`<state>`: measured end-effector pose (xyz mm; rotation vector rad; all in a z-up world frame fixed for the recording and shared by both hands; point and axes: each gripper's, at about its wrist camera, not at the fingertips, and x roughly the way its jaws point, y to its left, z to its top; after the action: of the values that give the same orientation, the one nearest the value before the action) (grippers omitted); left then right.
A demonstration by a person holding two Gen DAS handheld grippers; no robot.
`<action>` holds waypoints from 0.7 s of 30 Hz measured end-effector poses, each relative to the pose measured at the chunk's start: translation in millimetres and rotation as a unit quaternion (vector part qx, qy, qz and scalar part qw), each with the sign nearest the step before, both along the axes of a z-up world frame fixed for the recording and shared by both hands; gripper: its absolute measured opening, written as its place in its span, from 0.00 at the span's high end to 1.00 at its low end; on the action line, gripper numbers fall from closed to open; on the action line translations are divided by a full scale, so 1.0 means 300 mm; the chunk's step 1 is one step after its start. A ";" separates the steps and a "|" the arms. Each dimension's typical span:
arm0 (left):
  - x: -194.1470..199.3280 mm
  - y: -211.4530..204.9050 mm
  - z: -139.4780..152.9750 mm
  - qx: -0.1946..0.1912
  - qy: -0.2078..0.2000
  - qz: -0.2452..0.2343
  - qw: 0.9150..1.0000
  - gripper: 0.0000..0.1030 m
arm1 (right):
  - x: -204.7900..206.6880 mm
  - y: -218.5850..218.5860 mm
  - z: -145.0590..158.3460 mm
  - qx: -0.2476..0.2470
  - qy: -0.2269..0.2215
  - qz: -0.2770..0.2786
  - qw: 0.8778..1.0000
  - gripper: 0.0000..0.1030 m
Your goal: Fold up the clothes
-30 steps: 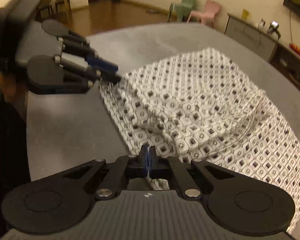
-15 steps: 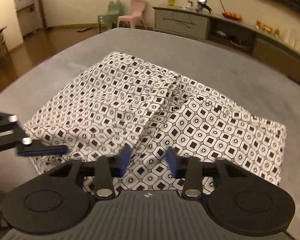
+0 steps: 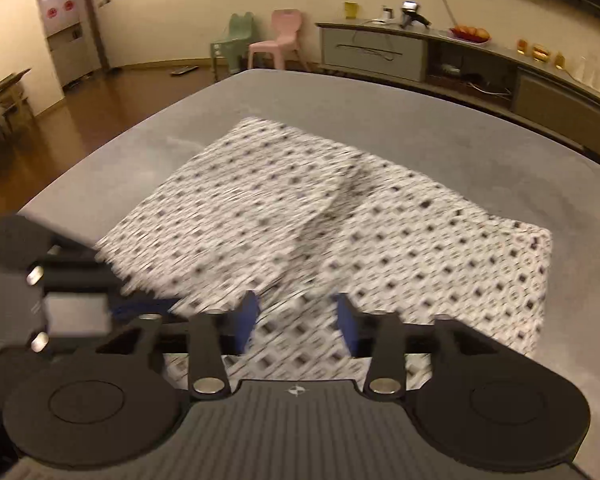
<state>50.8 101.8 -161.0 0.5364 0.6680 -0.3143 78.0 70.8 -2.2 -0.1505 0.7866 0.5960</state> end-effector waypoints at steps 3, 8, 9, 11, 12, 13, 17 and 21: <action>0.013 -0.008 0.000 -0.002 0.001 0.007 1.000 0.98 | -0.092 0.046 -0.025 -0.026 -0.024 0.024 0.999 0.31; 0.008 0.003 0.006 -0.010 0.008 0.019 1.000 0.98 | -0.136 0.084 -0.072 -0.105 -0.078 0.025 0.991 0.88; 0.009 0.010 0.004 -0.007 0.011 0.024 1.000 0.98 | -0.140 0.078 -0.069 -0.119 -0.083 0.030 0.989 0.92; 0.008 0.017 0.004 -0.006 0.012 0.029 0.999 0.98 | -0.151 0.058 -0.053 -0.148 -0.098 0.042 0.983 0.95; 0.005 0.013 0.005 -0.003 0.011 0.028 1.000 0.98 | -0.155 0.041 -0.041 -0.160 -0.102 0.051 0.980 0.95; 0.002 0.006 0.007 0.001 0.011 0.027 1.000 0.98 | -0.160 0.025 -0.031 -0.167 -0.105 0.061 0.978 0.95; -0.042 -0.062 0.033 0.030 -0.037 -0.010 0.999 0.87 | -0.178 -0.006 -0.034 -0.154 -0.087 0.116 0.977 0.95; -0.048 -0.137 0.016 0.068 -0.061 -0.045 0.995 0.78 | -0.151 -0.052 -0.037 -0.098 -0.068 0.094 0.988 0.93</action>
<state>36.5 60.8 -156.3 0.7124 0.5499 -0.3183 32.8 55.2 -13.4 -0.4459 0.7015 0.6789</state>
